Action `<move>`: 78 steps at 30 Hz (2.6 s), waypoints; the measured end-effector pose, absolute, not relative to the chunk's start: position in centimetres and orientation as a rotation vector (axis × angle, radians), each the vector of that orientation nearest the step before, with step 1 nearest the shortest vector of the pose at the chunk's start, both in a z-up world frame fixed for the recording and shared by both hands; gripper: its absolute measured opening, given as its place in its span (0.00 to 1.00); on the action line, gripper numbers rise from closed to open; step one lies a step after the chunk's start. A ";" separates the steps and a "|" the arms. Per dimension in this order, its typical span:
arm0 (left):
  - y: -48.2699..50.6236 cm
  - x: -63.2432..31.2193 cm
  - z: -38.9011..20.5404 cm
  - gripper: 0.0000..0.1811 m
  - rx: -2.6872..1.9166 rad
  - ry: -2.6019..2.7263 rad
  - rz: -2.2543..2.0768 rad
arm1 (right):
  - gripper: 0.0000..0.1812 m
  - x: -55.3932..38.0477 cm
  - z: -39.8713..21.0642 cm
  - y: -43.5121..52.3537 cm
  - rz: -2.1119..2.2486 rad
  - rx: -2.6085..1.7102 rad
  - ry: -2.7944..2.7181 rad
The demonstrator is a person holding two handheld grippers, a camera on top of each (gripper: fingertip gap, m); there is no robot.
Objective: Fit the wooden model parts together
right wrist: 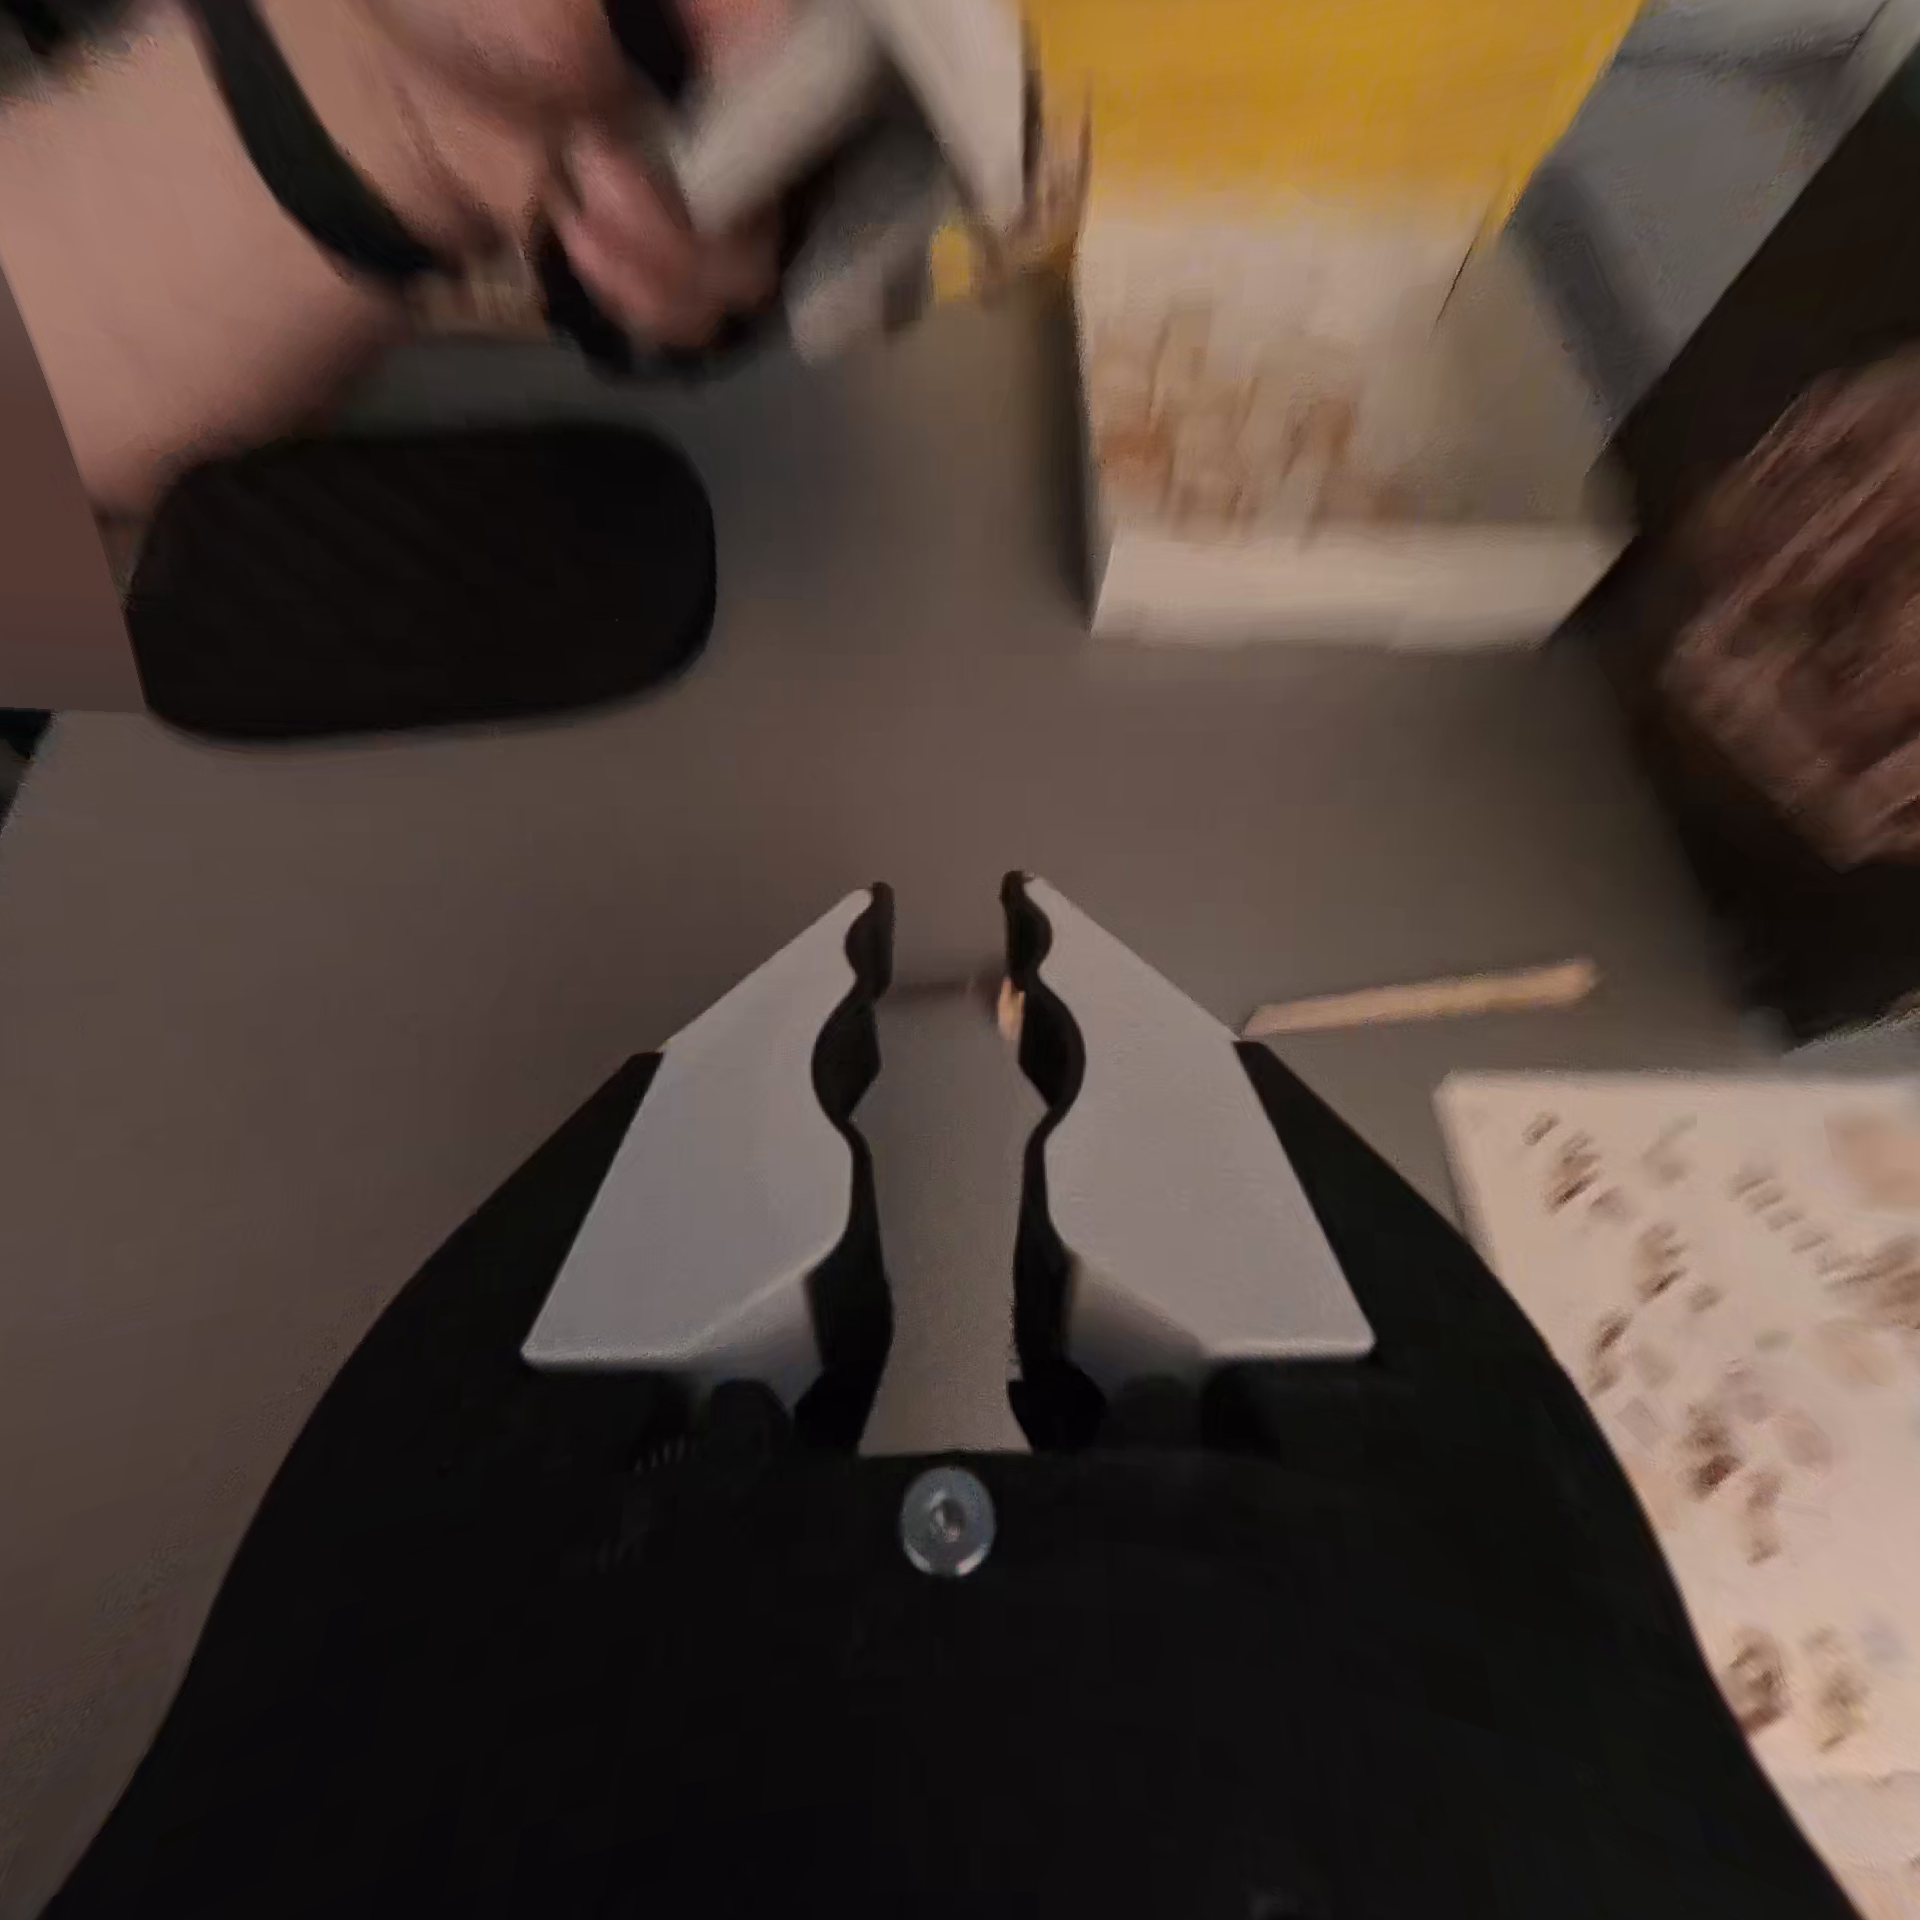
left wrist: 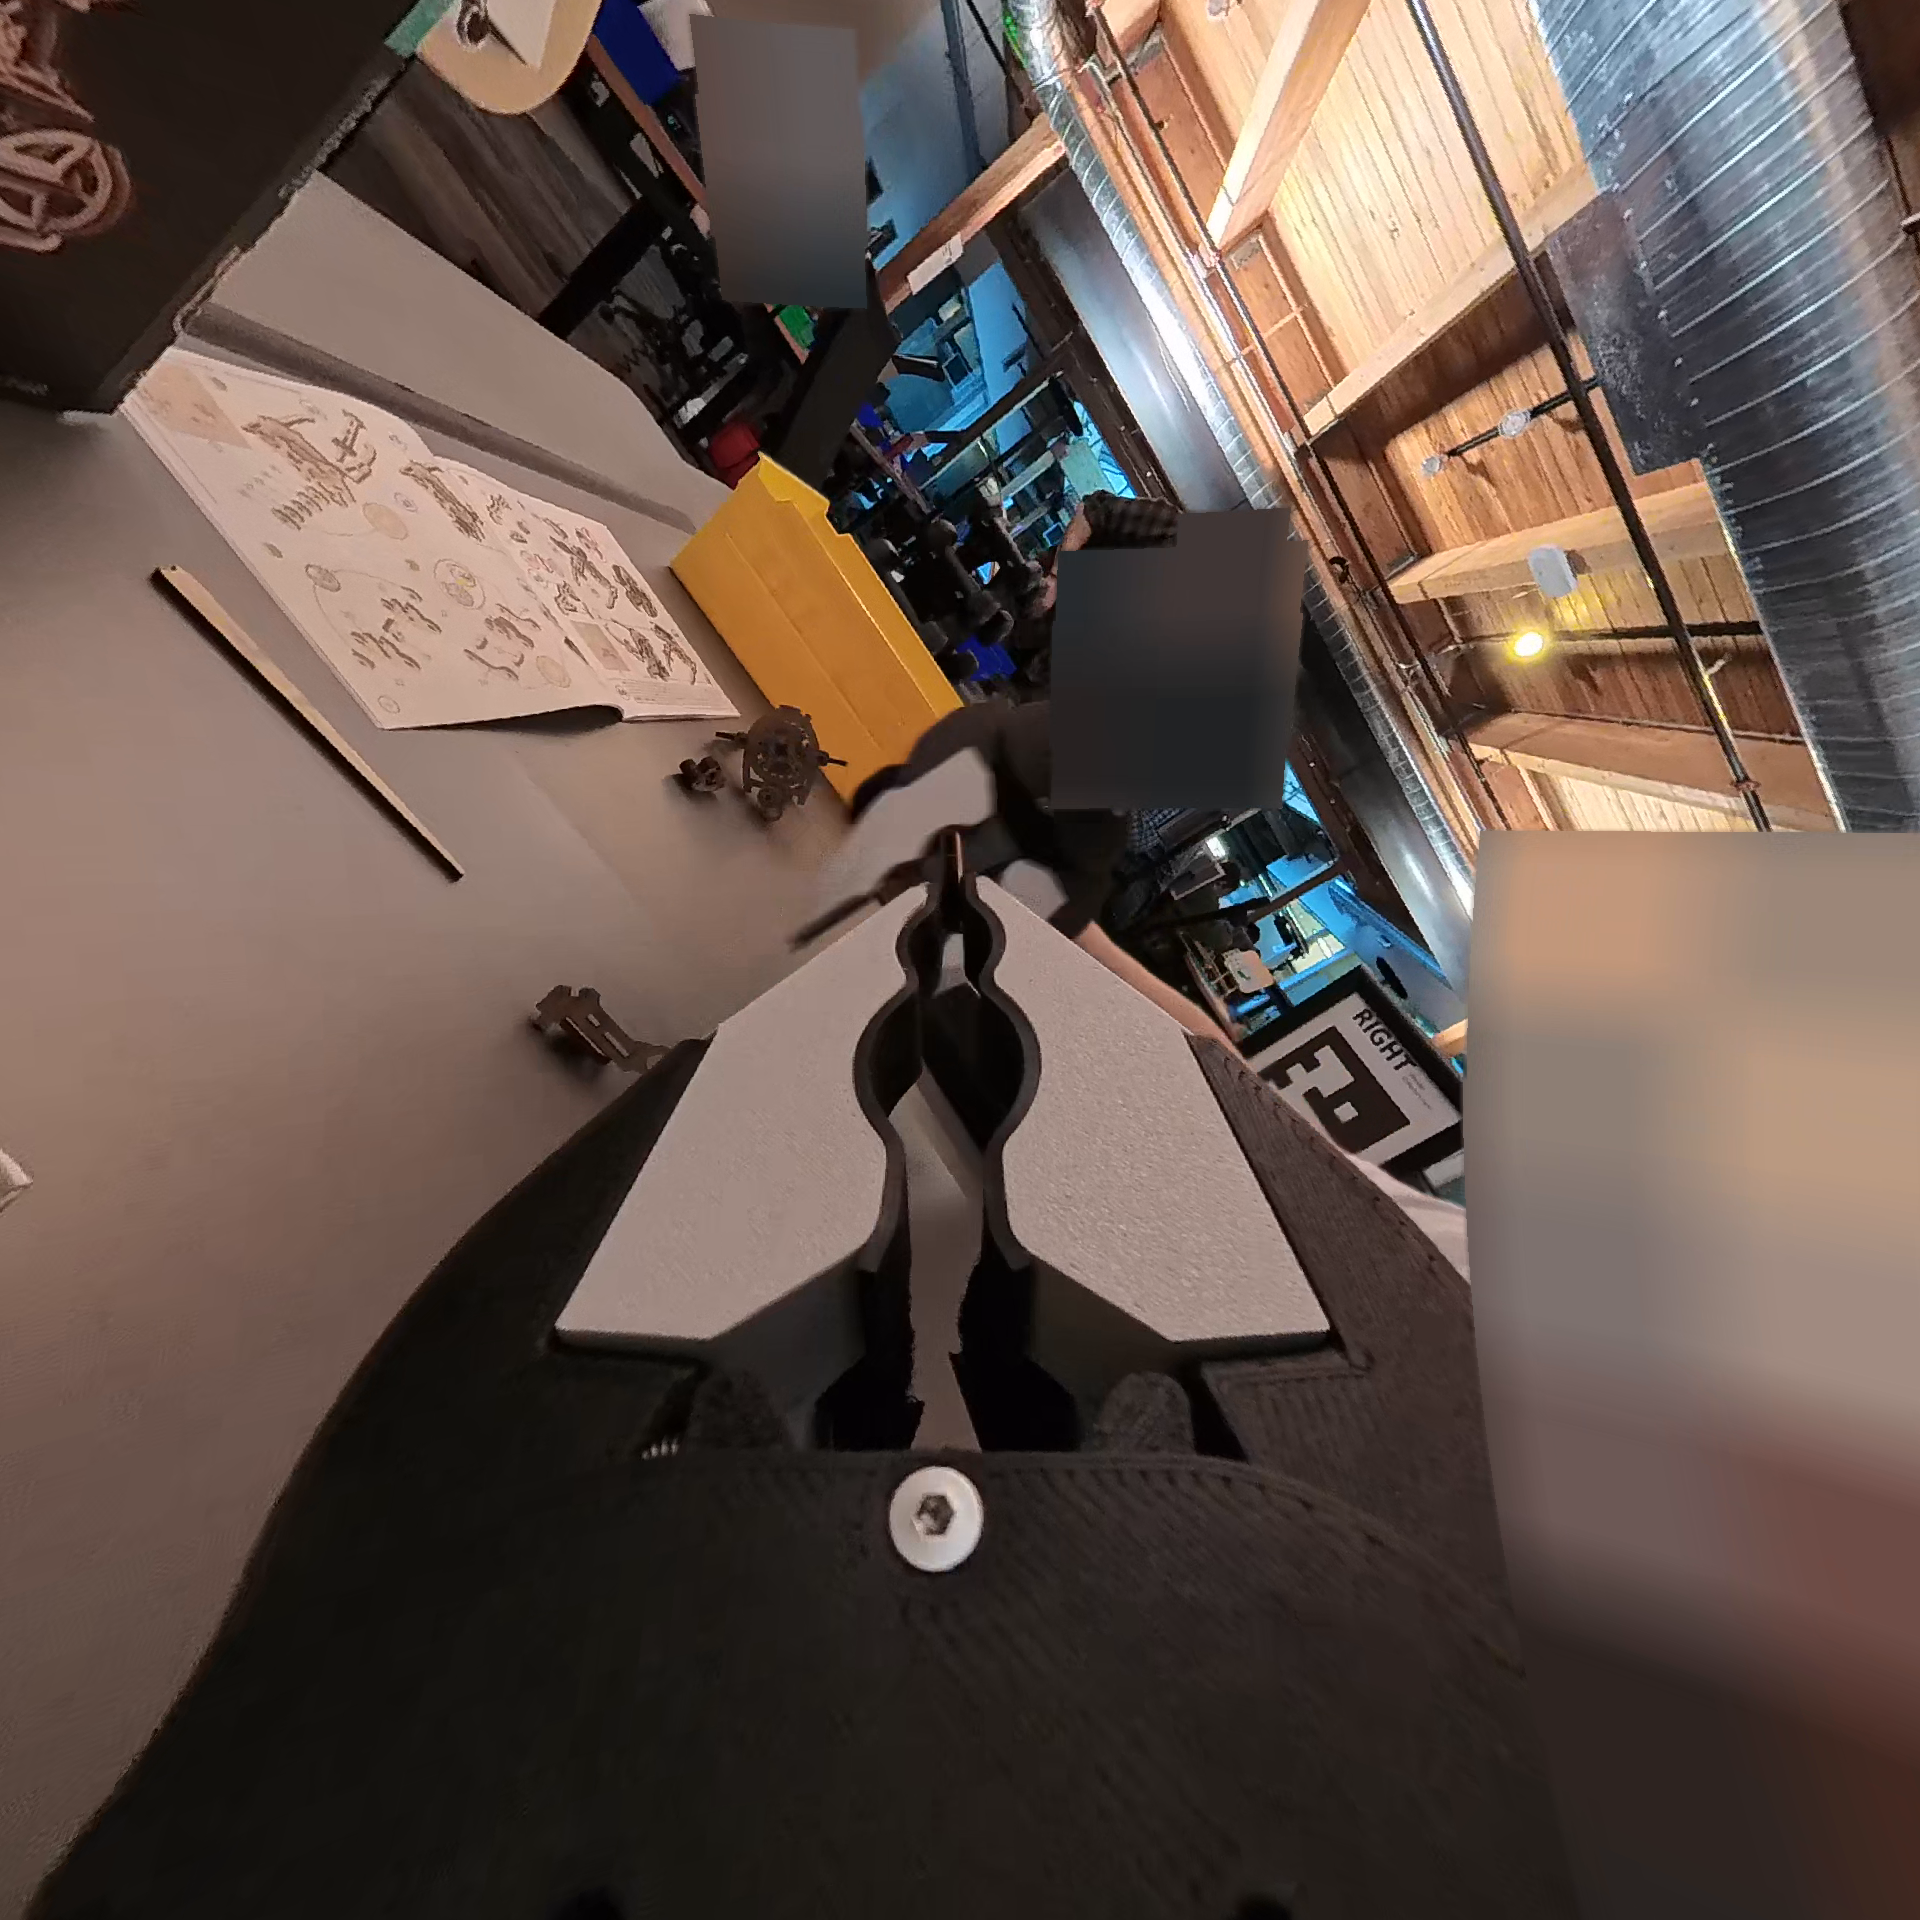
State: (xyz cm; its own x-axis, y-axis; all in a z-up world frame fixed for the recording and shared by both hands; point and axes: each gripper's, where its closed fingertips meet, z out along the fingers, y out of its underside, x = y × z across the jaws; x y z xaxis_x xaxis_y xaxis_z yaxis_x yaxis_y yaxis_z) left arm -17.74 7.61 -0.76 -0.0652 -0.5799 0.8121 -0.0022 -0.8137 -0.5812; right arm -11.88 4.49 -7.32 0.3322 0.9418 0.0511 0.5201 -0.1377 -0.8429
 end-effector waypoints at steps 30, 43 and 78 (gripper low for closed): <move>7.9 -17.2 -2.3 0.00 -1.868 0.708 -1.772 | 0.16 -12.3 -14.5 4.8 -0.195 -1.065 -2.250; 8.9 -17.3 -3.5 0.00 -1.911 0.609 -1.827 | 0.01 -11.4 -13.5 5.4 -0.089 -1.507 -2.209; 5.9 -8.1 -10.8 0.00 -2.164 0.481 -1.871 | 0.01 -6.6 -10.3 6.2 0.215 -2.360 -1.543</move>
State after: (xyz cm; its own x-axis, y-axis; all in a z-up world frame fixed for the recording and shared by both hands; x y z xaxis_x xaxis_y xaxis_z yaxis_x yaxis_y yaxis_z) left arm -8.15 5.86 -10.78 0.1258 -0.3979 0.9087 -0.0902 -0.9168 -0.3890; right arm -6.61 6.16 -10.31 0.4081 0.9119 0.0448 0.8650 -0.3704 -0.3386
